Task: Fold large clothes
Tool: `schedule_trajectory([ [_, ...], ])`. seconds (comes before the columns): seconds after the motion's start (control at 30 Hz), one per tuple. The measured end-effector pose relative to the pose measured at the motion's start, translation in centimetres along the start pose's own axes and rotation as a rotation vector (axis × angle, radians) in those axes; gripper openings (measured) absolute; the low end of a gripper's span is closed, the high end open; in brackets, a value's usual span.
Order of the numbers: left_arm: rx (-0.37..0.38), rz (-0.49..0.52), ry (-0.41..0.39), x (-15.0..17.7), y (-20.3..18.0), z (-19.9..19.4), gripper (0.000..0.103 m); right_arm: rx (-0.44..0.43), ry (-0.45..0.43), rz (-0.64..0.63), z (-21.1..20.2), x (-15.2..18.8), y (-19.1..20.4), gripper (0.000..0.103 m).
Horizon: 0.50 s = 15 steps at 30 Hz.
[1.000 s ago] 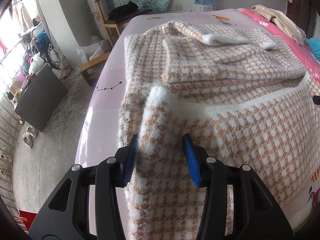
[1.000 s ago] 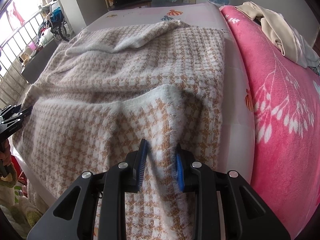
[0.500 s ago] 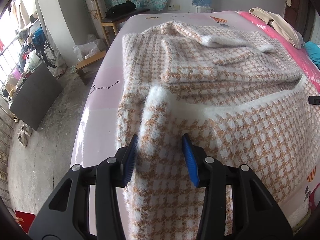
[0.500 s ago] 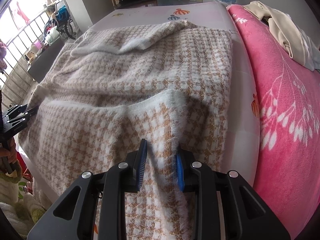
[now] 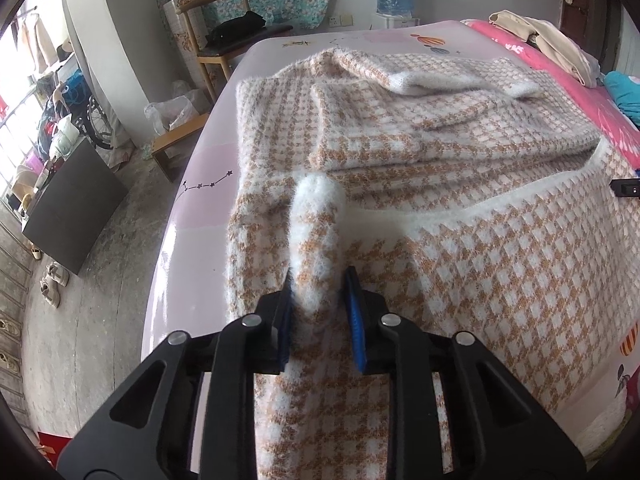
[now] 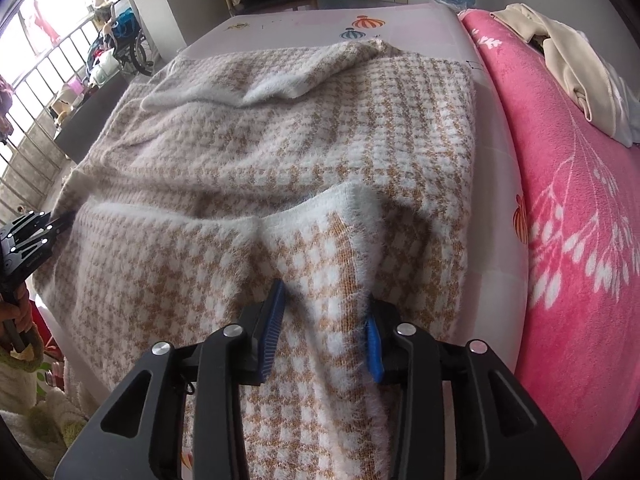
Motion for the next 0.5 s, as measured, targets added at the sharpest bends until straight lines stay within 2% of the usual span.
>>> schedule_trajectory([
  [0.1, -0.008, 0.012, -0.021, 0.0, -0.1, -0.5, 0.009, 0.025, -0.03, -0.022, -0.9, 0.2, 0.8, 0.011],
  [0.33, -0.019, 0.004, -0.089, -0.2, 0.4, -3.0, 0.007, 0.104, -0.135, -0.094, -4.5, 0.7, 3.2, 0.008],
  [0.5, -0.027, -0.015, -0.128, -0.3, 1.2, -4.8, 0.007, 0.124, -0.188, -0.088, -6.7, 1.4, 4.2, 0.008],
])
Point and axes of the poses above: each gripper's, at about its wrist camera, not at the fingertips, and z roughly the way its jaws point, y to its left, x to its underside, the point moved 6 cm from there along z, roughly the way its jaws point, and after that the axes turned 15 degrees about -x, right-handed, at the moved point
